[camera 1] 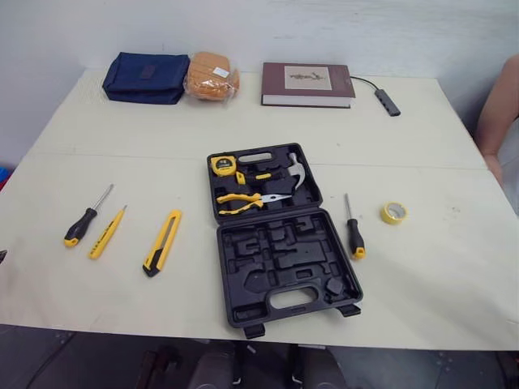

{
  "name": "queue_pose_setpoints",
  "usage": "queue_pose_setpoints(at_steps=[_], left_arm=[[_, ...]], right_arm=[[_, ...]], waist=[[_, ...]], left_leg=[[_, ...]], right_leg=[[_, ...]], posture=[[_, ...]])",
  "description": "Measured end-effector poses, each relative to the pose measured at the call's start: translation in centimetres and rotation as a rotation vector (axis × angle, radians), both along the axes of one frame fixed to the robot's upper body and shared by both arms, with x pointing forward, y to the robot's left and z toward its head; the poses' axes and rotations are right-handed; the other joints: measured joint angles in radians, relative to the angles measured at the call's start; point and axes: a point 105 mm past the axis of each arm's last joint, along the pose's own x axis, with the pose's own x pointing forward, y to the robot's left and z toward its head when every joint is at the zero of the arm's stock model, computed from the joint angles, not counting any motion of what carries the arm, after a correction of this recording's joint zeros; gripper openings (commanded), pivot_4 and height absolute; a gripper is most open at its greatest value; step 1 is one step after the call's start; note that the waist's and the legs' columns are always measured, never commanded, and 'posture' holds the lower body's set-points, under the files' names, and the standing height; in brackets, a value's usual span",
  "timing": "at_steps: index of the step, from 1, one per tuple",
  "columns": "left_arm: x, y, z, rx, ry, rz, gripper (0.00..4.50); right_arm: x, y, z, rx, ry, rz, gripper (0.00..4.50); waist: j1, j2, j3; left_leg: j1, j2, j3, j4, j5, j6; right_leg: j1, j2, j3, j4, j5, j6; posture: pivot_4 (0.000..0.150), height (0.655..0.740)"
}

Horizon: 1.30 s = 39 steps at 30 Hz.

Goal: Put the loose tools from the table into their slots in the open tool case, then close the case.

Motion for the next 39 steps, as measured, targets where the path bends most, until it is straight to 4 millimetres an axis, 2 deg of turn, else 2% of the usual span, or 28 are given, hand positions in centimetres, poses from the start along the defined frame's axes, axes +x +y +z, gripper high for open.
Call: queue_pose_setpoints(at_steps=[3,7,17,28,32,37,39], left_arm=[[0.1,-0.3,0.0,-0.016,-0.002,-0.021,4.48],[1.5,-1.8,0.5,-0.110,-0.051,-0.111,4.48],[1.8,-2.3,0.6,-0.123,-0.050,-0.137,4.48],[1.5,-2.2,0.8,-0.136,-0.063,-0.133,4.48],[1.6,-2.3,1.2,-0.136,-0.075,-0.144,4.48],[3.1,-4.6,1.3,-0.138,-0.096,-0.265,4.48],[4.2,-6.5,1.9,-0.136,-0.121,-0.356,4.48]], right_arm=[[0.2,0.1,0.1,0.003,-0.006,0.004,4.50],[1.0,0.7,-0.3,0.013,-0.002,0.034,4.50],[1.1,0.7,-0.3,0.028,-0.014,0.032,4.50],[0.9,-0.3,-2.1,0.066,0.007,0.026,4.50],[1.3,0.0,-2.5,0.073,0.010,0.061,4.50],[2.9,1.9,-2.2,0.115,0.000,0.171,4.50],[4.5,3.4,-1.1,0.120,-0.035,0.236,4.50]], waist=[[0.000,0.000,0.000],[0.001,0.000,0.000],[0.001,0.000,0.000],[-0.002,0.000,0.000],[-0.003,0.000,0.000],[-0.005,0.000,0.000],[-0.008,0.000,0.000]], left_leg=[[0.001,0.000,0.000,0.000,0.000,0.000],[0.001,0.000,0.000,0.001,0.000,0.000],[0.001,0.000,0.003,0.002,-0.001,0.001],[0.003,0.000,0.004,0.002,-0.001,0.001],[0.004,0.000,0.005,0.002,-0.001,0.001],[0.007,0.001,0.006,0.002,-0.002,0.002],[0.007,0.001,0.006,0.002,-0.002,0.001]], right_leg=[[0.000,0.000,0.000,0.000,0.000,0.000],[0.000,0.000,0.001,0.001,0.000,0.000],[0.000,0.002,0.000,0.004,0.000,0.001],[0.001,0.001,0.002,0.003,0.000,0.001],[0.001,0.000,0.003,0.003,0.000,0.001],[0.003,-0.001,0.004,0.003,0.000,0.001],[0.003,-0.001,0.004,0.003,0.000,0.001]], posture=[[0.150,0.7400],[0.150,0.7400],[0.150,0.7400],[0.150,0.7400],[0.150,0.7400],[0.150,0.7400],[0.150,0.7400]])
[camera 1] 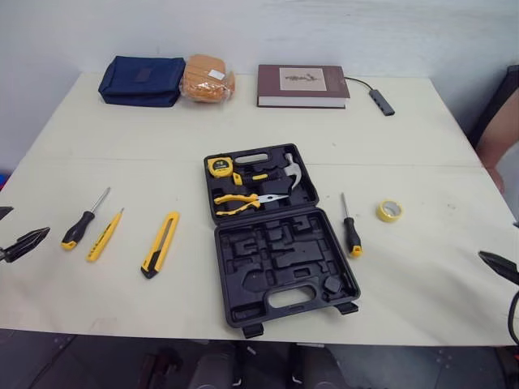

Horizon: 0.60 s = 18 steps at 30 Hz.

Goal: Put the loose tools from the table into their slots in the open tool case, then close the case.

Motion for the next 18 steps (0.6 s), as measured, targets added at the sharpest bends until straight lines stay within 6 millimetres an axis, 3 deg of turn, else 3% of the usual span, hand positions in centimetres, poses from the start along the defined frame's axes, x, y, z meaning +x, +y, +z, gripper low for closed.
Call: queue_pose_setpoints(at_steps=[4,5,7,9,12,13,15,16,18], left_arm=[[1.5,-5.9,0.1,-0.002,0.017,-0.223,4.48],[1.6,-6.3,0.0,0.002,0.025,-0.239,4.23],[2.0,-9.3,-0.4,-0.004,0.054,-0.330,3.81],[2.1,-11.1,-1.0,-0.006,0.091,-0.361,2.97],[2.4,-17.0,-1.9,-0.045,0.097,-0.521,1.66],[2.3,-17.8,-2.1,-0.053,0.104,-0.542,1.41],[2.3,-18.9,-2.5,-0.068,0.124,-0.549,0.60],[2.7,-19.6,-2.5,-0.085,0.113,-0.530,0.14],[3.0,-22.0,-2.8,-0.104,0.101,-0.561,0.05]], right_arm=[[2.8,4.9,0.7,0.045,0.027,0.187,4.50],[3.0,5.2,0.7,0.046,0.030,0.197,4.25],[4.0,7.3,0.9,0.070,0.032,0.258,3.80],[5.4,9.2,0.9,0.089,0.040,0.303,2.86],[7.4,14.3,1.1,0.098,0.037,0.445,1.34],[7.5,14.9,1.1,0.096,0.042,0.466,1.09],[7.8,15.8,0.8,0.082,0.066,0.486,0.16],[8.5,16.3,0.9,0.074,0.064,0.486,0.00],[9.6,18.1,1.2,0.068,0.045,0.520,0.00]], waist=[[-0.012,0.000,0.000],[-0.013,0.000,0.000],[-0.013,0.000,0.000],[-0.018,0.001,0.000],[-0.015,0.004,0.002],[-0.014,0.004,0.002],[-0.009,0.004,0.002],[-0.006,0.004,0.002],[-0.005,0.004,0.002]], left_leg=[[0.000,0.000,0.000,0.001,0.000,0.001],[0.000,0.000,0.000,0.001,0.001,0.001],[0.000,0.001,0.001,0.003,0.002,0.004],[0.001,0.002,0.003,0.004,0.001,0.005],[-0.001,0.003,0.003,0.012,-0.005,0.000],[-0.001,0.004,0.003,0.013,-0.005,0.000],[-0.005,0.006,0.001,0.014,-0.005,0.000],[-0.007,0.006,0.001,0.016,-0.003,0.004],[-0.008,0.006,0.001,0.019,-0.002,0.004]], right_leg=[[0.001,0.000,0.000,0.004,0.000,0.000],[0.001,0.000,0.000,0.004,0.000,0.000],[0.001,0.001,0.000,0.004,0.000,0.000],[0.002,0.002,0.001,0.004,0.000,0.000],[0.001,0.001,0.004,0.005,0.000,-0.001],[0.001,0.002,0.005,0.005,0.000,-0.001],[-0.001,0.005,0.006,0.008,0.000,-0.001],[-0.002,0.008,0.005,0.008,0.000,-0.001],[-0.002,0.012,0.005,0.008,0.000,-0.001]], posture=[[0.150,0.7400],[0.150,0.7400],[0.150,0.7400],[0.150,0.7400],[0.150,0.7400],[0.150,0.7400],[0.150,0.7400],[0.150,0.7400],[0.150,0.7400]])
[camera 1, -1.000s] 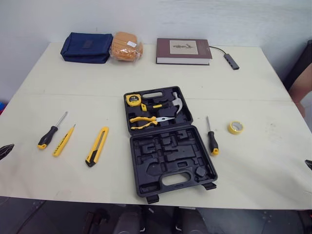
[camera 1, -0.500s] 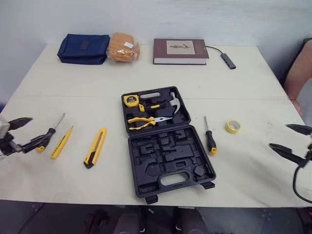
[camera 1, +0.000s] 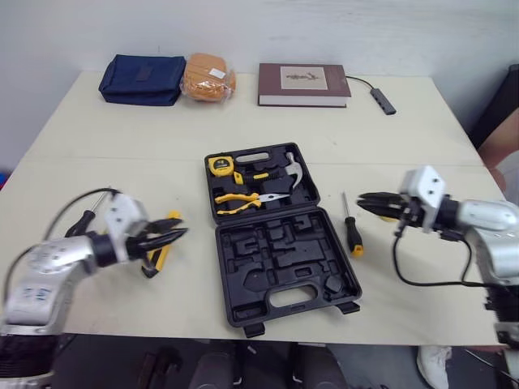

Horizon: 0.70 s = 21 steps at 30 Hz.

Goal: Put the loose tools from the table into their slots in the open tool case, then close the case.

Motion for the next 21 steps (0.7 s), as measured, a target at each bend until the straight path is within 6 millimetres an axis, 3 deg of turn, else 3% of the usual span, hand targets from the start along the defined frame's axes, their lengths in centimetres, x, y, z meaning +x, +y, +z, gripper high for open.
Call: queue_pose_setpoints(at_steps=[2,6,13,21], left_arm=[[-0.1,-2.2,-1.2,-0.006,0.030,-0.039,0.05],[1.1,-2.9,-2.0,0.015,0.045,0.015,0.05],[2.2,-3.6,-3.3,0.031,0.087,0.056,0.05],[2.7,-5.1,-4.0,0.015,0.106,0.065,0.05]], right_arm=[[0.6,1.9,-0.4,-0.024,0.003,0.044,0.00],[1.9,3.9,-1.6,-0.074,0.010,0.058,0.00],[3.7,4.7,-2.5,-0.135,-0.003,0.032,0.00],[4.3,4.8,-3.2,-0.158,-0.007,0.012,0.00]], waist=[[0.002,0.000,0.000],[0.016,0.000,0.000],[0.015,0.000,0.000],[0.013,0.000,0.000]], left_leg=[[-0.002,0.000,-0.001,0.002,0.000,0.000],[-0.003,0.002,-0.001,0.003,0.000,0.000],[-0.003,0.002,-0.001,0.004,0.000,0.000],[-0.003,0.003,-0.001,0.008,0.000,0.000]], right_leg=[[0.000,0.001,0.000,0.000,0.000,0.000],[-0.001,0.003,-0.002,0.000,0.000,0.000],[-0.001,0.003,-0.004,0.000,0.000,0.000],[0.000,0.005,-0.004,0.001,0.000,0.000]], posture=[[0.150,0.7400],[0.150,0.7400],[0.150,0.7400],[0.150,0.7400]])
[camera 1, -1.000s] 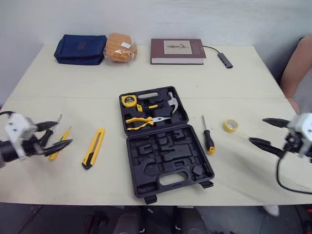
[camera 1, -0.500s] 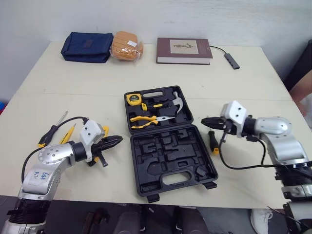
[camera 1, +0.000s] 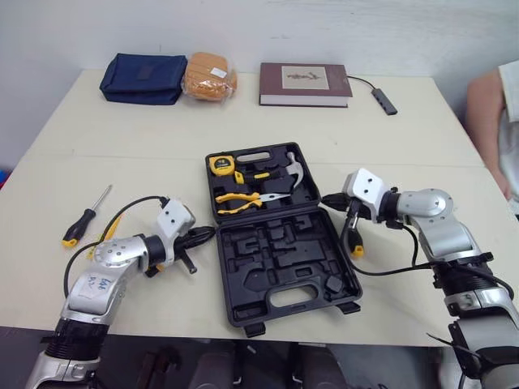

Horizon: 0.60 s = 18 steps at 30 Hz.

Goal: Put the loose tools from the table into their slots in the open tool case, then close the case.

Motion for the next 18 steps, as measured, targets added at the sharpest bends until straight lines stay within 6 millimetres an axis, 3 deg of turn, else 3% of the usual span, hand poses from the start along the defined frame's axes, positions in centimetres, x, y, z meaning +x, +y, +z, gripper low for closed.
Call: queue_pose_setpoints(at_steps=[18], left_arm=[[2.0,-0.6,-0.3,0.002,-0.004,0.023,0.05]], right_arm=[[-0.3,0.5,-1.6,0.015,0.064,0.005,0.00]], waist=[[0.002,0.000,0.000]], left_leg=[[-0.001,0.000,-0.001,0.003,0.000,0.000]], right_leg=[[0.000,0.000,0.000,0.001,0.000,0.000]], posture=[[0.150,0.7400]])
